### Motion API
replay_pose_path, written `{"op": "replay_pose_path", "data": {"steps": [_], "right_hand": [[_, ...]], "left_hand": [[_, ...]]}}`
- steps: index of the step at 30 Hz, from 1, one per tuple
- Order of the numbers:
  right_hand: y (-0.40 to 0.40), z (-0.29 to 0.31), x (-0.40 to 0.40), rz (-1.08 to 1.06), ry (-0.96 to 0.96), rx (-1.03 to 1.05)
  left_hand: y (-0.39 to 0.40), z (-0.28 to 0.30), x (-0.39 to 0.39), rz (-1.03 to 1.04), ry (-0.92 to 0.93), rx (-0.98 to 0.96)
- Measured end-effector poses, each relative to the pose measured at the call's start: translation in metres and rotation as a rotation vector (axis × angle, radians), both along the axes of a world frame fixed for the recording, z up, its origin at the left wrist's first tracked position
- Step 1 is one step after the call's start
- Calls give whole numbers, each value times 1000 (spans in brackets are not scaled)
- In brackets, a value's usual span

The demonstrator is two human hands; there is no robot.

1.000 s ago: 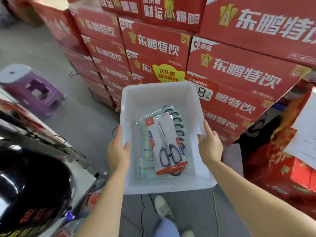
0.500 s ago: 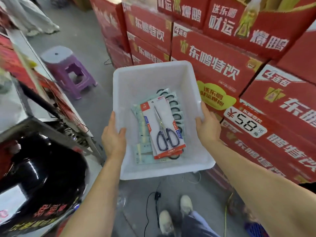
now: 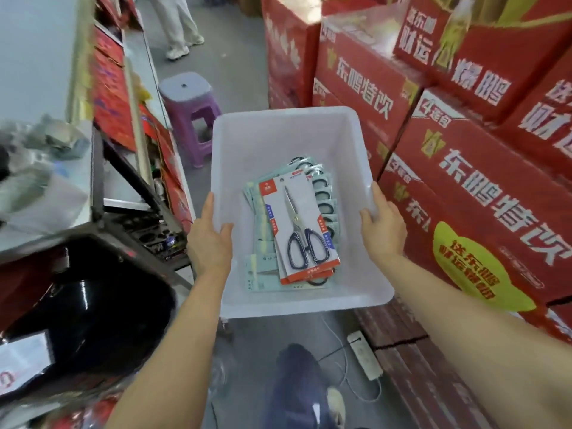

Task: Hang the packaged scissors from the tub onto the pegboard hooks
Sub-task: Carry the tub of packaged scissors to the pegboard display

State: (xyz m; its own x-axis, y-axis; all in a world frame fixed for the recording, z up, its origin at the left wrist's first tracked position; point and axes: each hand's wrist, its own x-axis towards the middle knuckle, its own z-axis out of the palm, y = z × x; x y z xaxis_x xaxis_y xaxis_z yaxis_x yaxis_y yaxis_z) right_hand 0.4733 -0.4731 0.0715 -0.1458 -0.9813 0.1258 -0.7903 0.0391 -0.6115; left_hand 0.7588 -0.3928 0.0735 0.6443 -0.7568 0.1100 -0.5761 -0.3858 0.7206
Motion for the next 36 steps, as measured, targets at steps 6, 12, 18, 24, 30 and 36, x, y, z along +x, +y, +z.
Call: {"op": "replay_pose_path", "data": {"steps": [6,12,18,24,30,36], "right_hand": [[-74,0,60,63,1,-7],[-169,-1,138,106,-1,1],[-242,7,198,121,-13,-7],[-310,11,243,163,1,3],[-397,2,292,205,-9,32],[-497,2,342,243,-23,51]], "left_hand": [[-55,0,53,56,-32,-28],[-136,-4,120,140,46,-26],[-203,4,174,171,18,-9],[-257,-2,212,223,45,-26],[-336,-10,261,238,23,1],[-429,-7,308,275,14,28]]}}
